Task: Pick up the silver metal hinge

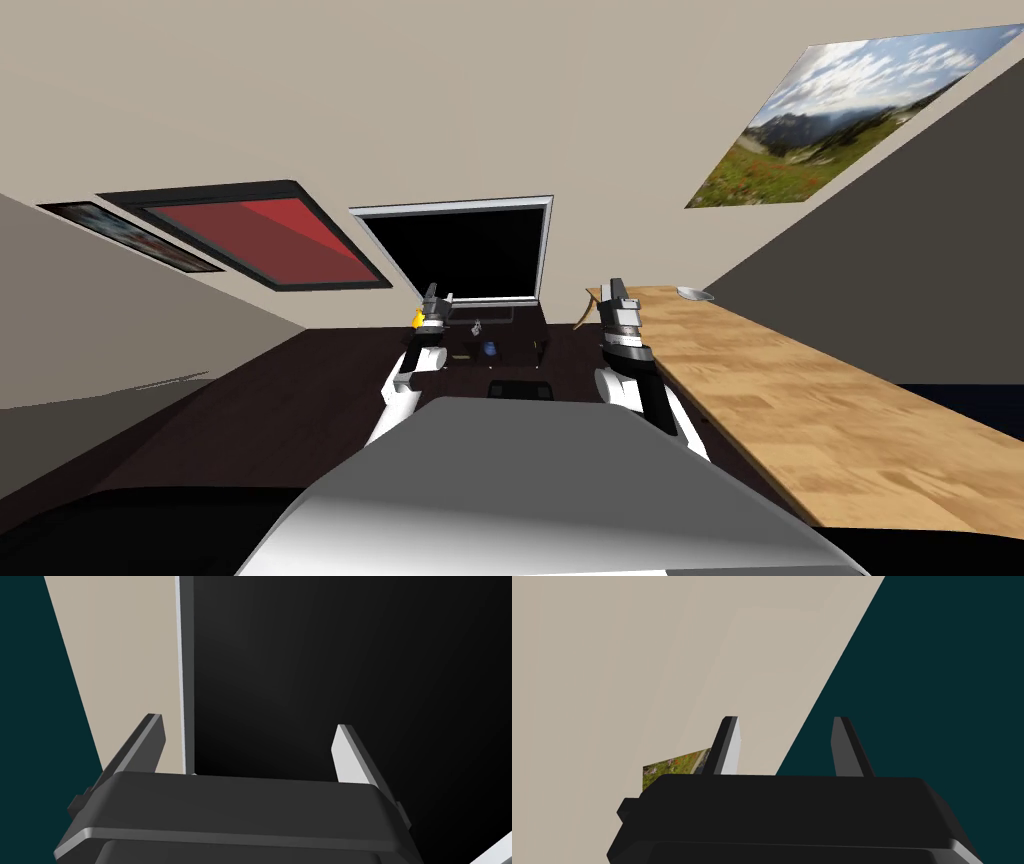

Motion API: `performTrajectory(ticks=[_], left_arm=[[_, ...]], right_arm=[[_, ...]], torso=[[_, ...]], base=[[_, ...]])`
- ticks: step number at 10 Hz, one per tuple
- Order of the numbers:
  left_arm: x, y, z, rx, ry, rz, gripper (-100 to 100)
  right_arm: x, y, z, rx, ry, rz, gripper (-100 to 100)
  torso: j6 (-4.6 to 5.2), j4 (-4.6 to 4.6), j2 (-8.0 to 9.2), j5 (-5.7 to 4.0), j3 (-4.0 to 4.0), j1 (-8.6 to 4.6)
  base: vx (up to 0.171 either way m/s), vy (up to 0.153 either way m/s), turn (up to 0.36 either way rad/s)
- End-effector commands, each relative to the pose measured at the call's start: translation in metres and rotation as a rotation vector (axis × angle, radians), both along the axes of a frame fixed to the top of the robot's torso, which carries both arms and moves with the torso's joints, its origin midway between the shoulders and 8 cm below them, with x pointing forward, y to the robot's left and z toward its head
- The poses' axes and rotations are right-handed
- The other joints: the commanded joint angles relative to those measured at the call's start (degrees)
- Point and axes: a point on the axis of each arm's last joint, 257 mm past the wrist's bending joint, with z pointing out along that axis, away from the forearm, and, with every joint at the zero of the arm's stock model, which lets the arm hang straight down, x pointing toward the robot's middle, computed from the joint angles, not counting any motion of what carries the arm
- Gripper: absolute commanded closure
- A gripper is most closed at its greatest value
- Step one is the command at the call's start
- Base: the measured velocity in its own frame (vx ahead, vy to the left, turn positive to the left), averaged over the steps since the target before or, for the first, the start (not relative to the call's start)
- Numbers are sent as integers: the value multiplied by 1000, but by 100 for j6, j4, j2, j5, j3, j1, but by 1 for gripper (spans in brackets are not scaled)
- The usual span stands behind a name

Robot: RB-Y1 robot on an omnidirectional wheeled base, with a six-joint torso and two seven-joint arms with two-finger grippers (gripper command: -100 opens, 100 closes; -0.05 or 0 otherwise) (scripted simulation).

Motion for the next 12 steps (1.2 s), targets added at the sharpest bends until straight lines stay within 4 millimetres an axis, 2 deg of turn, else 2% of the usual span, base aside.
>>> performTrajectory(ticks=[1, 2, 3, 4, 5, 6, 7, 8, 9, 12], left_arm=[[19, 10, -9, -55, 44, -21, -100], [20, 11, -14, -57, 57, -18, -100], [33, 19, -22, -97, 92, -28, -100], [33, 20, -23, -97, 98, -27, -100], [46, 28, -32, -140, 135, -36, -100], [47, 28, -34, -141, 142, -35, -100], [59, 37, -43, -186, 180, -41, -100], [59, 38, -46, -188, 190, -39, -100], [71, 47, -56, -236, 228, -43, -100], [83, 57, -73, -291, 294, -40, -100]], right_arm=[[0, 0, 0, 0, 0, 0, 0], [0, 0, 0, 0, 0, 0, 0], [0, 0, 0, 0, 0, 0, 0], [0, 0, 0, 0, 0, 0, 0], [0, 0, 0, 0, 0, 0, 0], [0, 0, 0, 0, 0, 0, 0], [0, 0, 0, 0, 0, 0, 0], [0, 0, 0, 0, 0, 0, 0], [0, 0, 0, 0, 0, 0, 0], [0, 0, 0, 0, 0, 0, 0]], torso=[[0, 0, 0, 0, 0, 0], [0, 0, 0, -1, 0, -3], [-2, 0, -1, 0, -1, -2], [0, 0, -2, -1, -1, -3], [-3, 0, -1, 0, 0, 0], [-1, 0, -1, 0, -1, -3], [-3, 0, 0, -1, 0, -2], [-1, 0, -2, -1, -1, -4], [-4, 0, -1, 0, -1, -1], [-2, -1, -3, -1, -2, -5]], base=[[2, -29, -153], [5, -23, -49], [9, -24, -110], [4, -17, -47], [4, -27, -71], [4, -23, -54], [7, -26, -88], [8, -18, -47], [13, -30, -77], [12, -26, -60]])
